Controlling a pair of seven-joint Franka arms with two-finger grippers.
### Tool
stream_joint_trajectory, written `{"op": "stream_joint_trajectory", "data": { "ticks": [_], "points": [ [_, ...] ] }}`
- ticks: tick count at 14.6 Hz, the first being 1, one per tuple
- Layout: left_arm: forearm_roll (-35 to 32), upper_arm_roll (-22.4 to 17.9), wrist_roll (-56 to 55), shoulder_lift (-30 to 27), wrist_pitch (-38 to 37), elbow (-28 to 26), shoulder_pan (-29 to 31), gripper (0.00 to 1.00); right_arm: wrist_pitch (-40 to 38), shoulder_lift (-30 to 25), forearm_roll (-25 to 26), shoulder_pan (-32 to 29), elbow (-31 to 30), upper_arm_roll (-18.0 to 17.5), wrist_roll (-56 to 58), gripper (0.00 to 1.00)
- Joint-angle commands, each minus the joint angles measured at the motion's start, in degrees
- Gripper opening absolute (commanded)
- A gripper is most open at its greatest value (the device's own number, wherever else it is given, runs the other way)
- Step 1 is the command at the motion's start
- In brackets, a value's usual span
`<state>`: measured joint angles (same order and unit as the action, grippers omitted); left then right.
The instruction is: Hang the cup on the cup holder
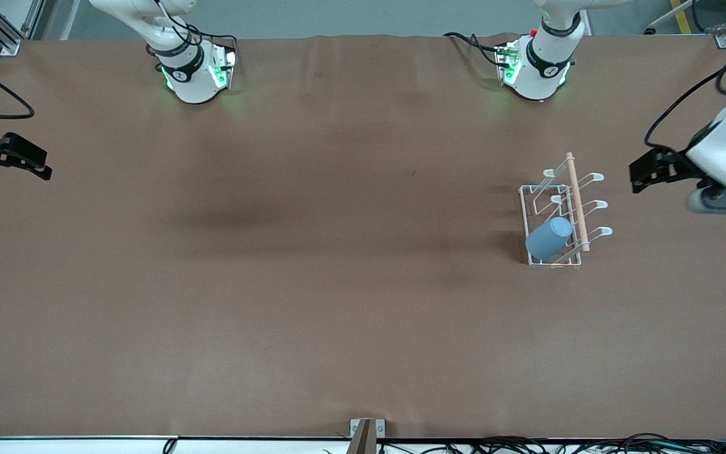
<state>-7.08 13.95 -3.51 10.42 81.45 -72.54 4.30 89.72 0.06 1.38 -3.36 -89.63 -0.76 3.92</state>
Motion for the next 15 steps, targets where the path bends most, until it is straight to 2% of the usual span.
{"op": "stream_joint_trajectory", "data": {
  "ticks": [1, 6, 9, 15],
  "points": [
    [3.56, -2.25, -0.36, -6.89, 0.64, -5.67, 0.1, 1.0, 0.81, -1.55, -0.5, 0.46, -1.69, 0.5, -0.06, 1.0],
    [6.99, -3.76, -0.18, -15.16, 0.9, -15.42, 0.36, 1.0, 0.81, -1.47, -0.5, 0.55, -1.51, 0.41, -0.23, 1.0],
    [7.43, -3.84, 0.43, -19.46, 4.06, -21.14, 0.36, 1.0, 0.81, -1.46, -0.59, 0.46, -1.51, 0.41, -0.32, 1.0],
    [7.52, -3.58, 0.61, -20.71, 4.42, -23.62, 0.62, 1.0, 0.9, -1.38, -0.59, -0.15, -1.16, 0.5, -0.58, 1.0]
  ]
}}
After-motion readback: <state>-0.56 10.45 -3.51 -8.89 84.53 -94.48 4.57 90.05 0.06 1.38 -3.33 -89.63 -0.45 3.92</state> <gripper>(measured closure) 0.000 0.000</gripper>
